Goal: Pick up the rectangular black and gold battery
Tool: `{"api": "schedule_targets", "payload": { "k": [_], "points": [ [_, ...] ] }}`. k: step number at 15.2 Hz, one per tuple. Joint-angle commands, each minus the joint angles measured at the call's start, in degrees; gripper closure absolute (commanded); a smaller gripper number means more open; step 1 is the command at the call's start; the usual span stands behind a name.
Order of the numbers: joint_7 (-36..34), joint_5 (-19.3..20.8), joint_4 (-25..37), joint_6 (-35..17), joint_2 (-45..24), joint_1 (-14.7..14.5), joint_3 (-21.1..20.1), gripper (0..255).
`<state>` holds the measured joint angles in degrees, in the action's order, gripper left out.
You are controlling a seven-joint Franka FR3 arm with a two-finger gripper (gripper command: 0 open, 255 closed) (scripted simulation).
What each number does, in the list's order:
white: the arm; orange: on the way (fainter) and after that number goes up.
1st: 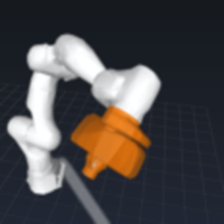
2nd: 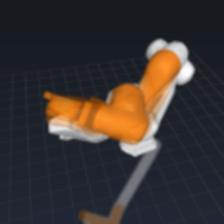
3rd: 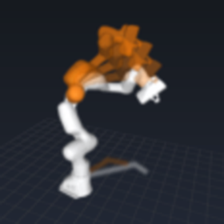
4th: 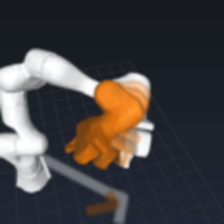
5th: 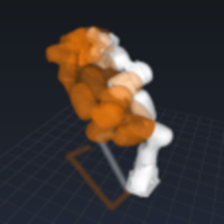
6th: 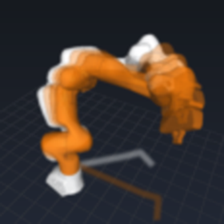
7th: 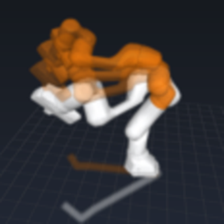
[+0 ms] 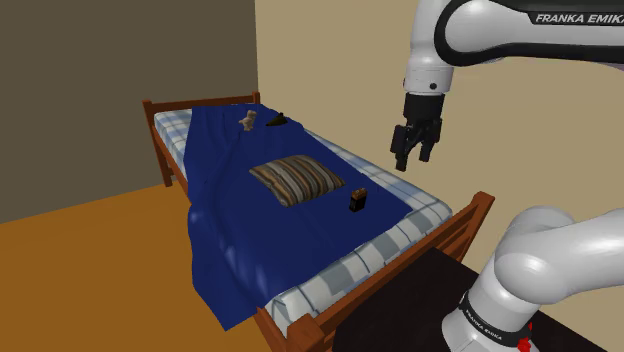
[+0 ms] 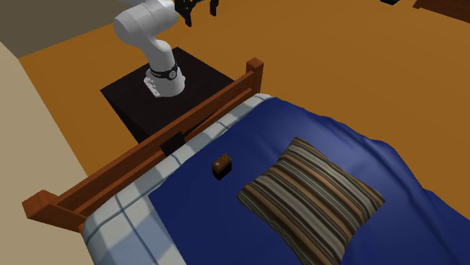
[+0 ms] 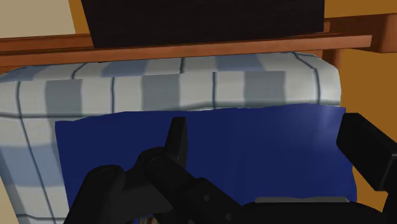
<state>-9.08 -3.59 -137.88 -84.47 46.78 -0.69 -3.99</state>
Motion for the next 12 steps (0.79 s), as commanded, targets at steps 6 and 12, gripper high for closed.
{"api": "schedule_targets", "payload": {
  "k": [6, 12],
  "points": [
    [2.59, 2.33, -2.46, -8.78, -6.55, 1.77, 2.43, 0],
    [5.33, 4.55, -2.86, -19.06, -16.59, 3.85, 5.23, 0]
  ]
}}
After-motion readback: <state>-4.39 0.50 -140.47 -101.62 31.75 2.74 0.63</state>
